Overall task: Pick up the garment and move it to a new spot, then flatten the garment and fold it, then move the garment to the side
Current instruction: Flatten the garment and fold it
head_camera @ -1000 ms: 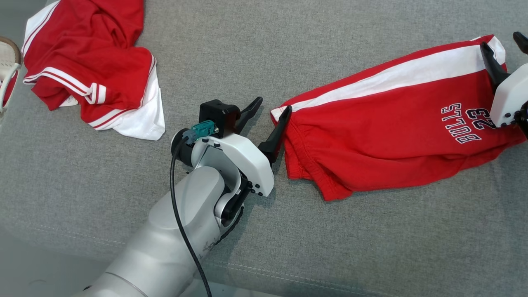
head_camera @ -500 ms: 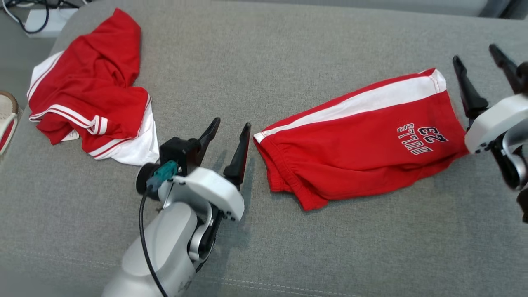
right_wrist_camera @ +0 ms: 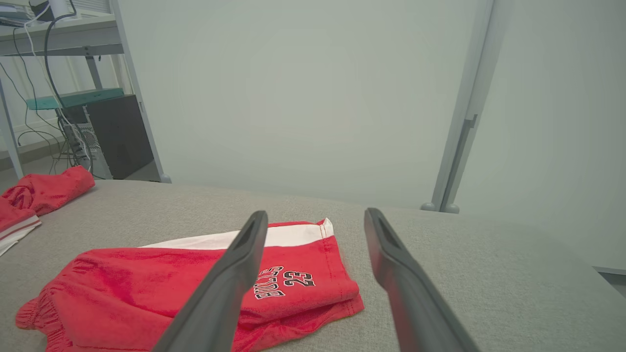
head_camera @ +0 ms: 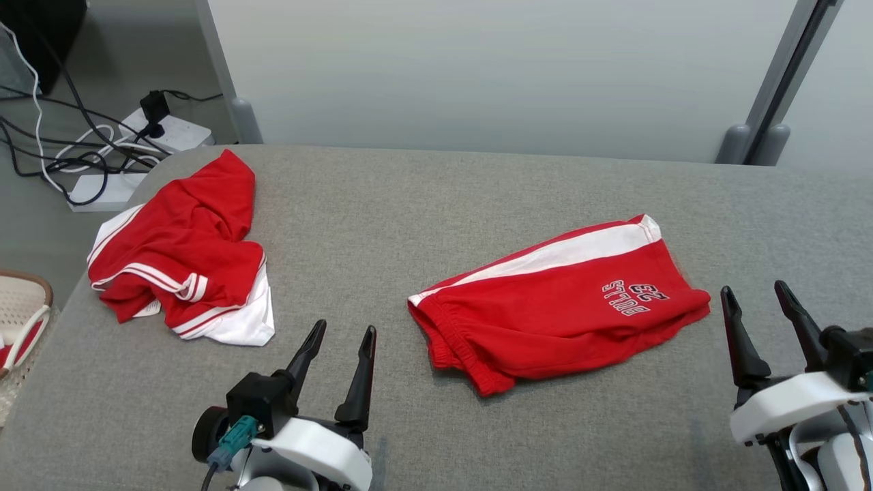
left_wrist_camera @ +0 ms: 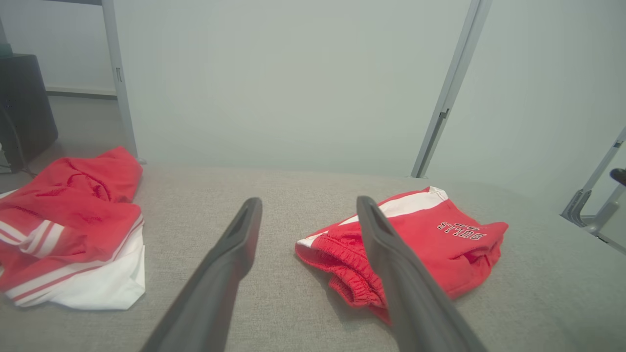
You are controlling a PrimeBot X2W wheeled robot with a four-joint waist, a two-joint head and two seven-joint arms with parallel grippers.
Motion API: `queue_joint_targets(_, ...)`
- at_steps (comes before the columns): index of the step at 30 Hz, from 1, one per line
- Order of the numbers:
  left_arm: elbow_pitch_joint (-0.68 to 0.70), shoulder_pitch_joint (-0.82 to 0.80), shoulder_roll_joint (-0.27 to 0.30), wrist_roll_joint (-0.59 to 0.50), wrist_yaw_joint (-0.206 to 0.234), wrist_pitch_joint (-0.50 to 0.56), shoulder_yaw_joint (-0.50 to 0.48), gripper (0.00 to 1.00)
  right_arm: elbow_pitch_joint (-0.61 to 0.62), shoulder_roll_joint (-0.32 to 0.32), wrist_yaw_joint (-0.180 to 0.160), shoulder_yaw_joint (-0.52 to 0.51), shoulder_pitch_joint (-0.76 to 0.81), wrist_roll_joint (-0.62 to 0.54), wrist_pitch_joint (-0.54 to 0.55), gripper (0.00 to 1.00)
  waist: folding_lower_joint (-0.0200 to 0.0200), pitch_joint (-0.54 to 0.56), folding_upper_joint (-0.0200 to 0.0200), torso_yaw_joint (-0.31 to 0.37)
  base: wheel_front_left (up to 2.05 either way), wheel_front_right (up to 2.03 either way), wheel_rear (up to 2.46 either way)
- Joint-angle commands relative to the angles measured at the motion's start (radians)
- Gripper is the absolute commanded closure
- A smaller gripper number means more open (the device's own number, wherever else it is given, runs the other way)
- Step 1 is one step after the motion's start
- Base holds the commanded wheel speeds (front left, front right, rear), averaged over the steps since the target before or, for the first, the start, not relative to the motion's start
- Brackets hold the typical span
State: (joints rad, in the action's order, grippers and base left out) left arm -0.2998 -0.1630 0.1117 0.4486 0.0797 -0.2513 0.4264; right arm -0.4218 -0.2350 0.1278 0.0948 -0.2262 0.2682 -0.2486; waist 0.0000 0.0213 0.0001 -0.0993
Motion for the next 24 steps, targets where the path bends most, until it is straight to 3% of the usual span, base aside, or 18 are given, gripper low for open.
queue_joint_targets(1, 0.032, -0.015, 0.007, -0.017, -0.005, -0.010, -0.042, 0.00, 0.038, -0.007, 0.003, 0.006, -0.001, -0.010, -0.013, 0.00, 0.0000, 0.016, -0.0001, 0.010, 0.00, 0.00, 0.00)
queue_joint_targets(11, 0.103, 0.096, -0.015, -0.141, -0.044, -0.010, -0.118, 0.00, 0.147, 0.049, 0.003, -0.087, 0.158, -0.031, -0.013, 0.00, 0.0000, 0.044, -0.0001, 0.044, 0.00, 0.00, 0.00)
queue_joint_targets(19, 0.130, 0.088, -0.045, -0.192, -0.091, -0.010, -0.132, 0.00, -0.046, 0.083, 0.003, -0.120, 0.030, 0.159, -0.013, 0.00, 0.0000, -0.006, -0.0001, 0.022, 0.00, 0.00, 0.00)
queue_joint_targets(24, 0.126, 0.065, -0.052, -0.205, -0.110, -0.010, -0.118, 0.00, -0.212, 0.063, 0.003, -0.133, -0.104, 0.183, -0.013, 0.00, 0.0000, -0.046, -0.0001, -0.014, 0.00, 0.00, 0.00)
